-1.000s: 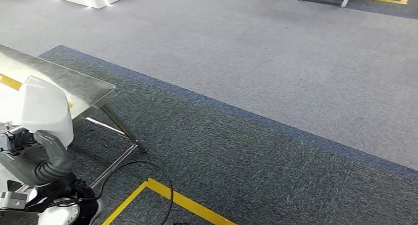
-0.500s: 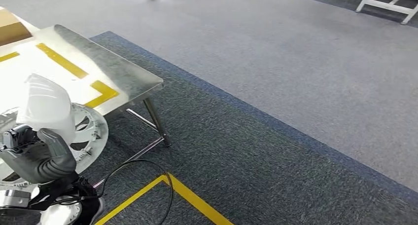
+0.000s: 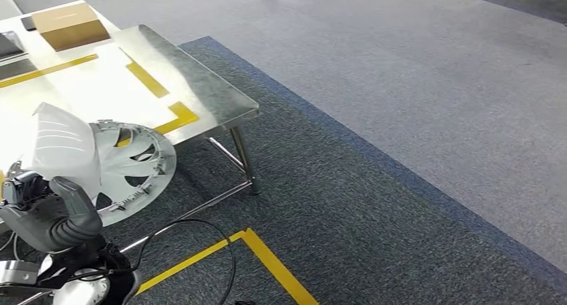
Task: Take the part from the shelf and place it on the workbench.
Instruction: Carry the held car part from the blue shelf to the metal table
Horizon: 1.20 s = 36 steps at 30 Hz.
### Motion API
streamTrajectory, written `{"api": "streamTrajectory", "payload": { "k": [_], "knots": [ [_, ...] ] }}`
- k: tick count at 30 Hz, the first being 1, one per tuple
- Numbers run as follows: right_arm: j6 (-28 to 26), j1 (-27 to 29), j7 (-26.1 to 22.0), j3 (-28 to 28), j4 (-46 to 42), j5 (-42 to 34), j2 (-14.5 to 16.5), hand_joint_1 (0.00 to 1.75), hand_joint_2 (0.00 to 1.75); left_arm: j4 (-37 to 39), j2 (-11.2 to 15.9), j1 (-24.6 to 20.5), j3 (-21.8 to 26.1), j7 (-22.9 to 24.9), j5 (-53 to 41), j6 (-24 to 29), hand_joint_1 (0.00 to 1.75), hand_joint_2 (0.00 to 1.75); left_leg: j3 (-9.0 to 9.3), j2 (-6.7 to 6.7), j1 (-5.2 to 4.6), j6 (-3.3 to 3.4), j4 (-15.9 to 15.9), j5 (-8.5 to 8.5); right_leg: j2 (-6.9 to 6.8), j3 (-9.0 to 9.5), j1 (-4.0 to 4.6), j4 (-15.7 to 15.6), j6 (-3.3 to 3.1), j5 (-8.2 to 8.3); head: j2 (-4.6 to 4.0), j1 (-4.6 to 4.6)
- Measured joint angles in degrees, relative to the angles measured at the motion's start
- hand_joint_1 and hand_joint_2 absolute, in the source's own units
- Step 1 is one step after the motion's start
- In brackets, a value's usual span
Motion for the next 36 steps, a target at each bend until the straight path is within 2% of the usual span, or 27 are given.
{"api": "streamTrajectory", "payload": {
  "k": [1,2,4,5,7,8,9,11,12,13,14,15,16,18,20,22,23,24,26,27,28,29,30,31,33,35,36],
  "knots": [
    [0.01,-0.05,0.0,0.0,0.0,0.01,0.01,0.0,0.0,0.0,0.02,0.01,0.0,0.0,-0.01,0.0,1.75,1.75,2.08,0.8,-0.08,0.26,-3.98,2.11,-0.73,0.28,0.05,0.0,0.09,-0.19,0.0,0.0],
    [0.01,-0.1,0.0,0.0,0.01,0.0,0.01,0.0,0.0,0.0,0.03,-0.02,0.0,0.0,-0.01,0.0,1.75,1.75,4.21,2.3,-0.38,0.58,-8.04,3.55,-1.38,0.57,0.16,-0.01,0.26,-0.41,0.0,0.01],
    [0.0,-0.15,-0.01,0.0,0.03,-0.01,0.01,0.0,0.0,0.0,0.04,-0.12,-0.01,0.01,-0.02,0.0,1.75,1.75,6.68,4.49,-1.0,1.26,-13.0,4.63,-2.57,0.93,0.43,0.02,0.7,-0.8,0.0,0.06],
    [0.0,-0.18,0.0,0.0,0.04,-0.01,0.01,0.0,0.0,0.0,0.04,-0.11,0.01,0.01,-0.02,0.0,1.75,1.75,6.81,4.7,-1.26,1.5,-13.5,4.34,-3.19,1.07,0.54,-0.05,0.95,-0.94,0.0,0.07],
    [0.01,-0.3,0.07,0.0,0.04,0.02,0.01,0.0,0.0,0.0,0.07,0.03,0.05,0.02,-0.04,0.0,1.75,1.75,6.8,3.24,-1.16,2.03,-13.94,4.56,-4.04,1.37,0.54,-0.21,1.53,-1.28,0.0,0.06],
    [0.0,-0.36,0.09,0.0,0.04,0.03,0.01,0.0,0.0,0.0,0.07,0.06,0.08,0.02,-0.08,0.0,1.75,1.75,6.93,2.54,-0.96,2.33,-14.21,4.72,-3.03,1.29,0.43,0.18,1.86,-1.76,0.0,0.13],
    [-0.02,-0.4,0.1,0.0,0.04,0.05,0.0,0.0,0.0,0.0,0.05,0.05,0.08,0.02,-0.11,0.0,1.75,1.75,7.06,1.87,-0.72,2.63,-14.48,4.89,-1.33,0.67,0.33,1.6,2.14,-2.74,0.0,0.26],
    [-0.05,-0.3,0.13,0.0,0.04,0.1,-0.01,0.0,0.0,0.0,0.0,0.0,0.07,0.02,-0.15,0.0,1.75,1.75,7.19,0.49,-0.45,2.97,-14.64,5.04,2.46,-2.64,0.14,8.22,2.49,-5.91,0.0,0.51],
    [-0.05,-0.17,0.16,0.0,0.04,0.11,-0.01,0.0,0.0,0.0,-0.02,0.03,0.07,0.02,-0.16,0.0,1.75,1.75,7.17,-0.3,-0.44,3.03,-14.63,5.04,3.2,-4.89,0.13,12.32,2.57,-7.34,0.0,0.56],
    [-0.05,-0.01,0.19,0.0,0.04,0.14,-0.01,0.0,0.0,0.0,-0.03,0.08,0.07,0.02,-0.16,0.0,1.75,1.75,7.19,-1.17,-0.44,3.05,-14.62,5.03,3.45,-6.75,0.12,15.32,2.65,-7.87,0.0,0.54],
    [-0.05,0.1,0.21,0.0,0.04,0.19,-0.01,0.0,0.0,0.0,-0.03,0.11,0.07,0.03,-0.17,0.0,1.75,1.75,7.23,-2.08,-0.43,3.06,-14.59,5.02,3.52,-7.73,0.11,16.29,2.68,-7.25,0.0,0.55],
    [-0.06,0.15,0.22,0.0,0.04,0.24,-0.01,0.0,0.0,0.0,-0.03,0.14,0.07,0.03,-0.17,0.0,1.75,1.75,7.3,-2.99,-0.4,3.02,-14.55,5.0,3.66,-7.58,0.08,14.89,2.66,-5.51,0.0,0.54],
    [-0.07,0.15,0.22,0.0,0.04,0.28,-0.01,0.0,0.0,0.0,-0.03,0.15,0.07,0.04,-0.17,0.0,1.75,1.75,7.36,-3.87,-0.35,2.93,-14.47,4.94,4.15,-6.44,0.01,11.49,2.62,-3.06,0.0,0.55],
    [-0.09,0.11,0.22,0.0,0.05,0.33,-0.02,0.0,0.0,0.0,-0.03,0.12,0.06,0.07,-0.17,0.0,1.75,1.75,7.2,-5.51,-0.3,2.49,-14.03,4.68,7.01,-3.3,-0.36,4.06,2.45,0.31,0.0,0.51],
    [-0.11,0.08,0.23,0.0,0.06,0.37,-0.04,0.0,0.0,0.0,-0.03,0.14,0.05,0.18,-0.19,0.0,1.75,1.75,6.73,-6.9,-0.14,1.77,-13.74,4.62,8.9,-1.67,-0.47,0.89,2.08,0.78,0.0,0.47],
    [-0.11,0.04,0.24,-0.01,0.07,0.4,-0.03,0.0,0.0,0.0,0.0,0.3,0.05,0.27,-0.2,0.0,1.75,1.75,6.4,-8.1,0.14,1.05,-13.79,4.78,7.77,-1.28,-0.38,0.52,1.46,0.8,0.0,0.48],
    [-0.11,0.03,0.23,-0.01,0.08,0.4,-0.02,0.0,0.0,0.0,0.02,0.38,0.05,0.29,-0.2,0.0,1.75,1.75,6.24,-7.65,0.09,0.75,-13.49,4.58,7.02,-1.07,-0.42,0.32,1.13,0.87,0.0,0.4],
    [-0.1,0.01,0.22,-0.02,0.08,0.41,-0.02,0.0,0.0,0.0,0.04,0.38,0.04,0.3,-0.22,0.0,1.75,1.75,5.69,-6.28,0.02,0.45,-12.27,3.79,6.16,-0.83,-0.49,0.08,0.74,0.9,0.0,0.2],
    [-0.1,0.06,0.23,-0.02,0.1,0.42,-0.03,0.0,0.0,0.0,0.05,0.34,0.01,0.33,-0.23,0.0,1.75,1.75,3.02,-2.33,-0.1,-0.09,-6.39,0.56,4.35,-0.48,-0.41,-0.16,0.14,0.74,0.0,-0.15],
    [-0.1,0.14,0.24,-0.03,0.1,0.43,-0.03,0.0,0.0,0.0,0.05,0.33,-0.02,0.35,-0.24,0.0,1.75,1.75,1.13,-1.07,-0.01,-0.31,-2.43,-1.24,3.37,-0.39,-0.32,-0.16,-0.06,0.59,0.0,-0.25],
    [-0.11,0.22,0.25,-0.04,0.11,0.43,-0.04,0.0,0.0,0.0,0.05,0.38,-0.02,0.36,-0.23,0.0,1.75,1.75,-0.39,-0.55,0.08,-0.45,0.72,-2.34,2.44,-0.32,-0.25,-0.15,-0.11,0.46,0.0,-0.24],
    [-0.11,0.27,0.26,-0.06,0.11,0.43,-0.05,0.0,0.0,0.0,0.05,0.45,-0.02,0.37,-0.24,0.0,1.75,1.75,-1.07,-0.33,0.14,-0.5,2.12,-2.36,1.53,-0.22,-0.19,-0.14,-0.1,0.32,0.0,-0.26],
    [-0.11,0.28,0.26,-0.1,0.11,0.43,-0.07,0.0,0.0,0.0,0.07,0.49,-0.02,0.37,-0.25,0.0,1.75,1.75,-0.59,-0.13,0.16,-0.44,1.18,-1.22,0.65,-0.05,-0.14,-0.14,-0.06,0.16,0.0,-0.26],
    [-0.11,0.24,0.27,-0.14,0.11,0.43,-0.07,0.0,0.0,0.0,0.09,0.52,-0.02,0.37,-0.26,0.0,1.75,1.75,0.97,0.28,0.12,-0.25,-1.86,0.72,-0.14,0.21,-0.09,-0.14,0.02,-0.03,0.0,-0.27],
    [-0.1,0.14,0.31,-0.25,0.13,0.43,-0.05,0.0,0.0,0.0,0.12,0.52,0.0,0.4,-0.36,0.0,1.75,1.75,5.03,3.23,-0.49,0.59,-9.79,3.95,-1.5,0.78,0.16,-0.11,0.34,-0.48,0.0,-0.27],
    [-0.11,0.08,0.3,-0.34,0.15,0.32,-0.05,0.0,0.0,0.0,0.11,0.69,0.15,0.47,-0.81,0.0,1.75,1.75,6.79,5.44,-1.19,1.38,-13.55,4.56,-2.71,1.12,0.44,-0.1,0.81,-0.86,0.0,-0.23],
    [-0.11,0.03,0.27,-0.39,0.15,0.2,-0.05,0.0,0.0,0.0,0.09,0.99,0.4,0.55,-1.11,0.0,1.75,1.75,6.76,5.21,-1.39,1.64,-13.75,4.37,-3.37,1.29,0.56,-0.19,1.06,-1.0,0.0,-0.22]
  ]
}}
